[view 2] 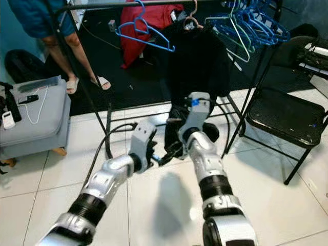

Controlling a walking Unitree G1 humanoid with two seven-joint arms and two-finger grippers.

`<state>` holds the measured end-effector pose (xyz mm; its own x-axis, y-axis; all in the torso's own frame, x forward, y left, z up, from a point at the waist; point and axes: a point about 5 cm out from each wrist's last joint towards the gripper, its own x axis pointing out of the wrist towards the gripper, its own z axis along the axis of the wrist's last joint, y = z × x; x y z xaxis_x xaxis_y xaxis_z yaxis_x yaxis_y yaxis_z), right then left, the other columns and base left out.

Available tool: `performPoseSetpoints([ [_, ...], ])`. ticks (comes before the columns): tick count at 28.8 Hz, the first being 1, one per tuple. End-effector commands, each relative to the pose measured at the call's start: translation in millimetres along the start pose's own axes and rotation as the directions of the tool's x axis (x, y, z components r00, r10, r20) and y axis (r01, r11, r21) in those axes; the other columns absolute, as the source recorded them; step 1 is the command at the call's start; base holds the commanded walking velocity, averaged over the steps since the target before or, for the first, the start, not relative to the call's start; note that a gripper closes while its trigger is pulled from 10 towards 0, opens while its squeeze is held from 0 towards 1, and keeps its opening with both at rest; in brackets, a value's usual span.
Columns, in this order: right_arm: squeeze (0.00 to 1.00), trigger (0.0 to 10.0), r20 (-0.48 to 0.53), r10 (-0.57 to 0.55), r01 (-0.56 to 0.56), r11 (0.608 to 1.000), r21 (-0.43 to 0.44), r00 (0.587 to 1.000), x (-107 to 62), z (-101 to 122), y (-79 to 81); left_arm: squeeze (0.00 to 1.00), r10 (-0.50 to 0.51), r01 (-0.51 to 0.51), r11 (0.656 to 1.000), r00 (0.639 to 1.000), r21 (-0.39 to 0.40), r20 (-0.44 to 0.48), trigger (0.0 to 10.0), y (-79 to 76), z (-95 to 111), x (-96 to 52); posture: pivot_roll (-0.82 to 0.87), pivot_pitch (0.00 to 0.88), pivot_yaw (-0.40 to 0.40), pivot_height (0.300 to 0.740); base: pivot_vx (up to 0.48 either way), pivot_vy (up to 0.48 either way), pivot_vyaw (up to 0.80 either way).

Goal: Hang hanger

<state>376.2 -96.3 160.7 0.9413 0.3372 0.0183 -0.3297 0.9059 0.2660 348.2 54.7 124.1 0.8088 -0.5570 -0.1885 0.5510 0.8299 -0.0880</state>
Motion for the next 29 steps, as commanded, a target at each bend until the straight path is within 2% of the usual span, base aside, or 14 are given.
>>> performPoseSetpoints([
  [1,0.0,0.0,0.033,0.011,-0.012,1.0,0.024,0.999,4.4,4,9.4,0.0,0.065,-0.069,0.995,0.996,-0.067,-0.058,10.0,2.8,-14,2.4,-0.08,0.108,0.01,0.74,0.0,0.0,0.0],
  [3,0.0,0.0,0.036,0.014,-0.015,0.999,0.034,0.999,5.2,4,11.9,0.0,0.077,-0.081,0.994,0.995,-0.072,-0.06,10.0,2.8,-14,3.7,-0.08,0.108,0.01,0.74,0.0,0.0,0.0],
  [6,0.0,0.0,0.048,0.061,-0.065,0.995,0.08,0.997,10.5,6,31.3,0.0,0.143,-0.148,0.981,0.989,-0.128,-0.046,10.0,5.3,-14,7.3,-0.08,0.107,0.009,0.74,0.0,0.0,0.0],
  [10,0.0,0.0,0.047,0.109,-0.113,0.989,0.092,0.993,13.8,3,49.0,0.0,0.215,-0.219,0.956,0.976,-0.193,-0.04,10.0,12.7,-12,7.1,-0.08,0.112,-0.001,0.74,0.0,0.0,0.0],
  [13,0.0,0.0,0.047,0.114,-0.118,0.989,0.094,0.992,14.2,3,51.2,0.0,0.222,-0.225,0.954,0.974,-0.2,-0.04,10.0,13.5,-11,7.1,-0.08,0.112,-0.001,0.74,0.0,0.0,0.0],
  [16,0.0,0.0,0.049,0.157,-0.163,0.979,0.126,0.986,16.4,3,65.2,0.0,0.271,-0.257,0.933,0.962,-0.251,0.019,10.0,18.7,-5,5.6,-0.07,0.12,-0.011,0.74,0.0,0.0,0.0],
  [22,0.0,0.0,0.052,0.185,-0.19,0.972,0.137,0.981,16.0,4,70.3,0.0,0.313,-0.275,0.912,0.946,-0.304,0.084,10.0,27.9,1,3.1,-0.08,0.13,-0.012,0.74,0.0,0.0,0.0],
  [28,0.0,0.0,0.049,0.196,-0.201,0.969,0.142,0.979,14.4,3,69.3,0.0,0.312,-0.267,0.914,0.943,-0.307,0.111,10.0,32.4,0,-0.1,-0.08,0.131,-0.011,0.74,0.0,0.0,0.0],
  [29,0.0,0.0,0.044,0.208,-0.212,0.966,0.15,0.977,13.7,3,70.1,0.0,0.322,-0.276,0.911,0.94,-0.307,0.11,6.9,34.1,-1,-0.9,-0.08,0.132,-0.011,0.74,0.0,0.0,0.0],
])
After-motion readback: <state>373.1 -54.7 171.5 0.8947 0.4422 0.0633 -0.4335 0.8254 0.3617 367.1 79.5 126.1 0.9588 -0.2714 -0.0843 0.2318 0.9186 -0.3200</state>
